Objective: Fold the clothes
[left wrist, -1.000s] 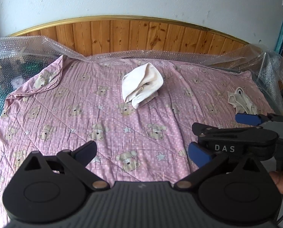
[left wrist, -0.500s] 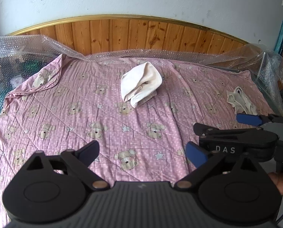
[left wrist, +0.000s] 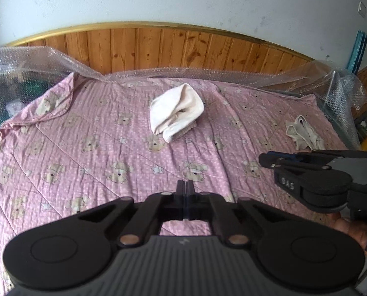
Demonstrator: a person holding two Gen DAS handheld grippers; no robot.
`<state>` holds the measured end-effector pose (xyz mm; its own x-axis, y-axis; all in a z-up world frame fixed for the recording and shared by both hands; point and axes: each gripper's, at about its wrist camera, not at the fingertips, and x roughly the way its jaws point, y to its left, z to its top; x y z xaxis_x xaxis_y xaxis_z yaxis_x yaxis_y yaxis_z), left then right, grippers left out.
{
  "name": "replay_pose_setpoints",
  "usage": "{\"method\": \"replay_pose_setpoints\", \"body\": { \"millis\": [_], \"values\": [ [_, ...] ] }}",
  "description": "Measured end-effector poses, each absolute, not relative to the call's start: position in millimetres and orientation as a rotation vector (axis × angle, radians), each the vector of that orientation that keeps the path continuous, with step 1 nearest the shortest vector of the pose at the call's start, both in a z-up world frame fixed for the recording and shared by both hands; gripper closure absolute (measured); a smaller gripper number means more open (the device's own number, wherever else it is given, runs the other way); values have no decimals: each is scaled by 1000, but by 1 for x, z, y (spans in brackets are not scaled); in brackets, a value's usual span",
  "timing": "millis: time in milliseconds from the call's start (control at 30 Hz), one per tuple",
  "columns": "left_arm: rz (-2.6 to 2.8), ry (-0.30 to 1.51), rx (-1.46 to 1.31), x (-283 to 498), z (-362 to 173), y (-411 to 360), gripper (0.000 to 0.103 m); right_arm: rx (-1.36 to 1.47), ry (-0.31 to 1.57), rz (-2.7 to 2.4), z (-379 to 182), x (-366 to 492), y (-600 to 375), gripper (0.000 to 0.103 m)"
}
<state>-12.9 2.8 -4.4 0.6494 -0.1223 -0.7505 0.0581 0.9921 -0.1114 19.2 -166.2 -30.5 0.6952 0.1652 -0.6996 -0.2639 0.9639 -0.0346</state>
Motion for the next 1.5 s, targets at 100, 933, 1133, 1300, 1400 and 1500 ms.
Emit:
{"method": "replay_pose_setpoints", "body": {
  "millis": [100, 933, 1133, 1300, 1400, 1500],
  "values": [
    [-109, 860, -71, -12, -4, 0, 103, -135, 761, 245, -29, 19, -166, 103],
    [-28, 860, -144, 104, -16, -5, 3, -166, 864, 283, -75, 140, -176, 29],
    [21, 905, -171, 144, -35, -4, 2, -142, 924, 320, -102, 188, -177, 27],
    [75, 948, -212, 177, -53, 3, 2, -114, 954, 365, -125, 228, -175, 25],
    [120, 967, -236, 190, -60, 10, 2, -95, 969, 389, -138, 248, -172, 25],
    [162, 963, -268, 193, -64, 22, 2, -88, 981, 411, -148, 267, -166, 23]
  ]
}}
